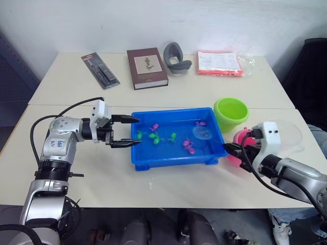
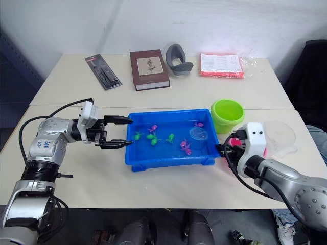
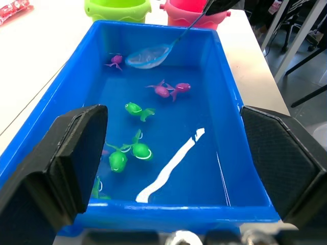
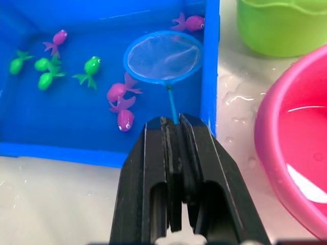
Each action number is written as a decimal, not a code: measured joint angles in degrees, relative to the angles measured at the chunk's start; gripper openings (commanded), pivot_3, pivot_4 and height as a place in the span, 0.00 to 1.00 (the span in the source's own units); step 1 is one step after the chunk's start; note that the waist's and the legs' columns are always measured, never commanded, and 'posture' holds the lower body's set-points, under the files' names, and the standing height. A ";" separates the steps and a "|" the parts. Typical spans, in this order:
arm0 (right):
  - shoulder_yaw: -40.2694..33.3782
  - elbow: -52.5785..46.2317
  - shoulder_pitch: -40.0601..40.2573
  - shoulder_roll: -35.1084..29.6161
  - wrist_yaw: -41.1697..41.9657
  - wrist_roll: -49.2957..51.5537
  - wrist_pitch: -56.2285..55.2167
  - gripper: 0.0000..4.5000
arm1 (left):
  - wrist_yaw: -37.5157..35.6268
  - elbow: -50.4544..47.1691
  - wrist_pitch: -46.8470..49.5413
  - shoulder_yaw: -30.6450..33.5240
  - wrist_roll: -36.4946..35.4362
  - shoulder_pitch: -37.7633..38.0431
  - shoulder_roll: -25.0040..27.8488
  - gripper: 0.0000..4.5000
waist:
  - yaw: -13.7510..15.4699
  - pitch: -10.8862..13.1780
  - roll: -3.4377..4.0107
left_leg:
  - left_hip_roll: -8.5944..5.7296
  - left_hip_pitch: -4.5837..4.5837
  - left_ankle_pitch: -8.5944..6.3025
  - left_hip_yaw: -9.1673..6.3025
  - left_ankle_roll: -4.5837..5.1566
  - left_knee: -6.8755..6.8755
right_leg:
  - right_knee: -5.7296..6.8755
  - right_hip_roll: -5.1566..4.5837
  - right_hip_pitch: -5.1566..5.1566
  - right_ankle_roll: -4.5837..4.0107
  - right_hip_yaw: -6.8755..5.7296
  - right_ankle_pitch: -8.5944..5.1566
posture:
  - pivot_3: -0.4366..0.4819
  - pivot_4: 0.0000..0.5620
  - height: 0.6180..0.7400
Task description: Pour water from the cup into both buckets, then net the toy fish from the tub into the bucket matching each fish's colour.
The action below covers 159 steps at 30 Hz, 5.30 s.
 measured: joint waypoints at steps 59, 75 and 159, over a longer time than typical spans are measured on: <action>-0.97 -17.17 16.42 8.20 29.04 -45.89 -15.08 0.00 | -0.25 4.35 -2.63 -2.12 0.36 -3.47 -6.37 0.99 | 0.09 0.00 0.00 | -0.01 -0.02 0.01 0.02 0.01 0.00 | -0.05 0.15 0.00 0.04 -0.18 0.02 | 0.48 0.27 1.00; -26.31 -24.50 48.79 18.63 35.80 -46.64 -29.58 0.00 | -4.79 13.72 -5.09 -4.65 1.80 -10.88 -11.70 0.99 | 0.14 -0.01 0.01 | -0.06 0.10 0.00 0.33 0.02 -0.07 | -0.03 0.26 0.01 0.05 -0.07 0.03 | 0.48 0.27 1.00; 13.74 23.97 -6.21 -10.60 71.29 -96.20 -65.67 0.00 | 6.36 -3.87 -2.53 0.09 0.11 4.71 -8.98 0.99 | -0.16 0.04 0.05 | 0.01 0.95 -0.15 0.35 0.24 -0.06 | -0.13 -0.01 0.82 0.11 0.08 0.07 | 0.48 0.27 1.00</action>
